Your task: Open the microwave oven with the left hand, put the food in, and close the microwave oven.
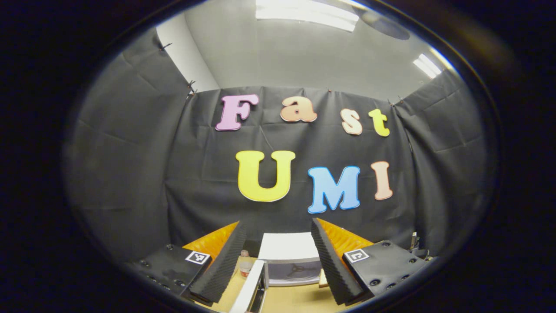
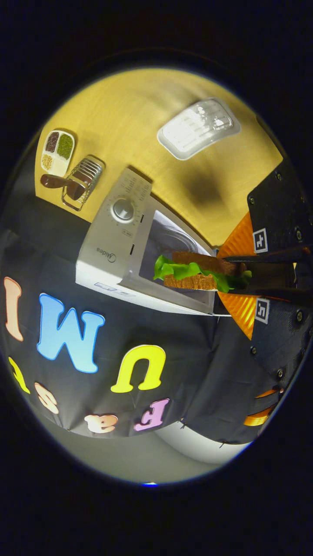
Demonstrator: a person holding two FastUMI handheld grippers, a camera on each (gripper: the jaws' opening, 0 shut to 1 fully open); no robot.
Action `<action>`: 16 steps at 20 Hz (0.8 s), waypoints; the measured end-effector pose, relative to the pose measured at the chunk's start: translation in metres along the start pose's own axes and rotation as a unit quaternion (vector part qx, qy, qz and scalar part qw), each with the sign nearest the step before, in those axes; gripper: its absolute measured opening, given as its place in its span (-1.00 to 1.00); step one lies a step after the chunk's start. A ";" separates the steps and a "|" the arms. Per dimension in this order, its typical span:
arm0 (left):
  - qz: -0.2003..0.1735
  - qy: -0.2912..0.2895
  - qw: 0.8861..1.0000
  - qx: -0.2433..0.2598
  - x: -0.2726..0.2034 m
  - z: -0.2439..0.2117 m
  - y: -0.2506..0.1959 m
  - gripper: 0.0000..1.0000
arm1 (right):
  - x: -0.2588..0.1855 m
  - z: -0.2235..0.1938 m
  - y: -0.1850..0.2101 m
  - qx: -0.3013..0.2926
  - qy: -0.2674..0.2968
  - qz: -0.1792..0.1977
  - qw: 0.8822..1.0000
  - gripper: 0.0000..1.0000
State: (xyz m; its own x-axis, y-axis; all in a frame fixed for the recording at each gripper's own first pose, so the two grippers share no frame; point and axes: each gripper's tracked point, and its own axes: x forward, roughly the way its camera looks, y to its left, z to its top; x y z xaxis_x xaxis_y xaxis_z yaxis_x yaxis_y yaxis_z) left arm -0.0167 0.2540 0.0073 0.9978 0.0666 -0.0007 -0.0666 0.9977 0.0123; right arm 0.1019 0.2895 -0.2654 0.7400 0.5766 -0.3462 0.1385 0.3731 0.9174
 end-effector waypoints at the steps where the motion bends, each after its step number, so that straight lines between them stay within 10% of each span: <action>1: 0.002 0.003 1.000 0.000 -0.001 -0.003 0.010 0.91 | 0.012 -0.003 0.000 0.011 -0.007 0.001 1.000 -0.54; 16: 0.047 0.020 0.999 -0.002 -0.015 -0.006 0.106 0.92 | 0.172 0.010 -0.015 0.103 -0.126 -0.047 0.985 -0.54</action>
State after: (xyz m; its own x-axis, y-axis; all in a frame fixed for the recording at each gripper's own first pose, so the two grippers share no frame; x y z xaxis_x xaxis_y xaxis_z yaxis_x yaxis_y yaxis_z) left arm -0.0386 0.3591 0.0023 0.9863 0.1602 -0.0395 -0.1599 0.9871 0.0107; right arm 0.2339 0.3757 -0.3372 0.8544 0.3375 -0.3952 0.3255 0.2453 0.9132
